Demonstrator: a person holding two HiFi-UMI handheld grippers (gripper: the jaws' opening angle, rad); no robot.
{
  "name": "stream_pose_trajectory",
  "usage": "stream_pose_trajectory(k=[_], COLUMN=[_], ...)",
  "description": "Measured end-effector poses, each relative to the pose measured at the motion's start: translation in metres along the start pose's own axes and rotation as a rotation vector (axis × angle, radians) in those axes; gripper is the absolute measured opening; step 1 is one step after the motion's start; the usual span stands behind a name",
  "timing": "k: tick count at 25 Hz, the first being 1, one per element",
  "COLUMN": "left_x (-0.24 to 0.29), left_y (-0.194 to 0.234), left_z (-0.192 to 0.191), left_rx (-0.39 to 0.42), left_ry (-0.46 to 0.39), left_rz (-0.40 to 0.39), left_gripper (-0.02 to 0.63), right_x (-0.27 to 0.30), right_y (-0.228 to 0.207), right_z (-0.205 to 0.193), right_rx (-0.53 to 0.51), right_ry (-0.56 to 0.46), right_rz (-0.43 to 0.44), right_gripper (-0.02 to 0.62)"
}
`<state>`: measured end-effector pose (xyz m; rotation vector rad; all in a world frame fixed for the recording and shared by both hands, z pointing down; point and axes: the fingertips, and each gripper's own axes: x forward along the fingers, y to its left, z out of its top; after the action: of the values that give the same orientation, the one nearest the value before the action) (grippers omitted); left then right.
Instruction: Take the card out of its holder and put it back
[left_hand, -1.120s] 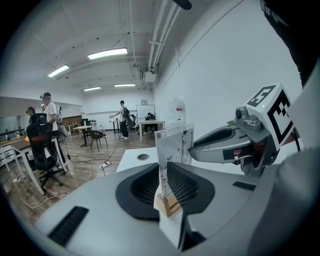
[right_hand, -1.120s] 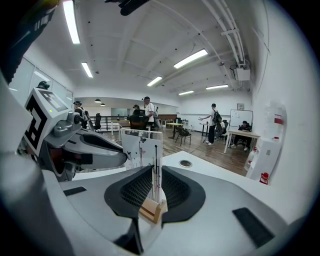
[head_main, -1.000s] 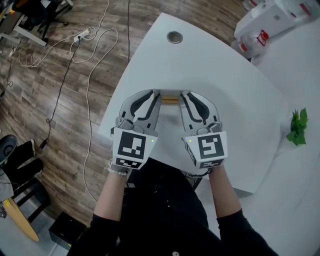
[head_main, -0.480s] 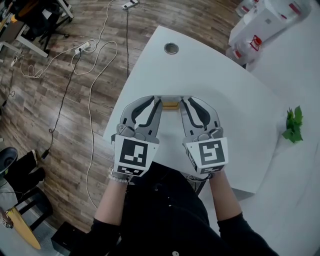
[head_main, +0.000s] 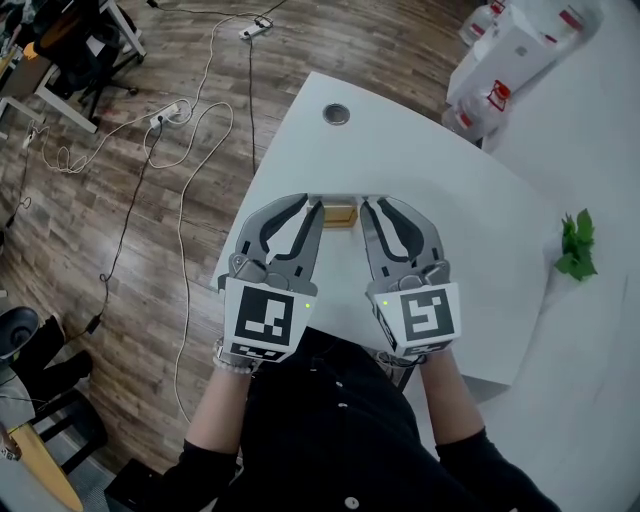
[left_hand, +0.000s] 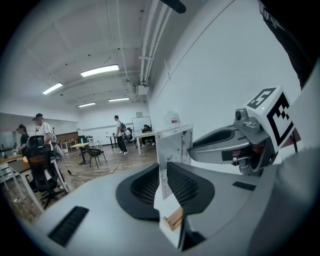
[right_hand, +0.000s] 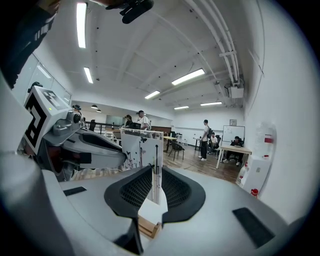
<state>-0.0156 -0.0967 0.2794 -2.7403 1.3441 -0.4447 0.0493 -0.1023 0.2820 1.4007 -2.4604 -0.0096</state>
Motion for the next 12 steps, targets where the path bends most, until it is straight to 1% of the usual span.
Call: stream_pose_trajectory(k=[4,8,12], left_x=[-0.01,-0.015,-0.019], left_y=[0.0,-0.004,-0.006], left_z=[0.015,0.03,0.04], left_rx=[-0.014,0.028,0.035], left_ry=[-0.012,-0.042,-0.053], left_rz=[0.01,-0.002,0.003], left_gripper=[0.058,0.058,0.058], right_x=[-0.009,-0.019,-0.025], right_y=[0.002,-0.001,-0.003], right_z=[0.015,0.028,0.036], right_rx=[-0.014,-0.024,-0.033], right_ry=[-0.02,-0.041,-0.051], right_rz=[-0.009,-0.01,-0.013], right_gripper=[0.089,0.089,0.089])
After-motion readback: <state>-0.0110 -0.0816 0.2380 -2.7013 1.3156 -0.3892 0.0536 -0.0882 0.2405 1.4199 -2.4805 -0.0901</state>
